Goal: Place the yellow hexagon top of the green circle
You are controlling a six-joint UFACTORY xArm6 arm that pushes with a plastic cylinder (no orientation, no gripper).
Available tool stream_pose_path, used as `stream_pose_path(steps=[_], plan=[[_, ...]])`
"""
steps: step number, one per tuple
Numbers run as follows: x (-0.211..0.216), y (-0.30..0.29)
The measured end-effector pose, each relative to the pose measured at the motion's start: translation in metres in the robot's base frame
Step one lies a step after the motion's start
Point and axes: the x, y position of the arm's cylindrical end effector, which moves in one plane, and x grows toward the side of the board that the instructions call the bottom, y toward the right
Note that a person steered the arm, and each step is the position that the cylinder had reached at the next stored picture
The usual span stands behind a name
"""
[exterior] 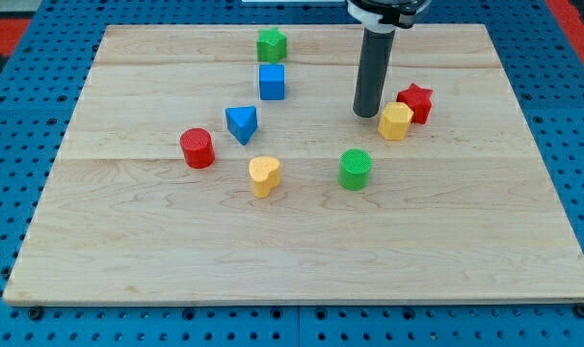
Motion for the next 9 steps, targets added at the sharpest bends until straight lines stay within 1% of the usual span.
stream_pose_path(steps=[1,2,3,4,5,7,8,9], plan=[[-0.002,-0.001],[-0.009,0.013],[-0.008,0.055],[0.010,0.069],[0.035,0.054],[0.052,0.104],[0.080,0.087],[0.091,0.036]])
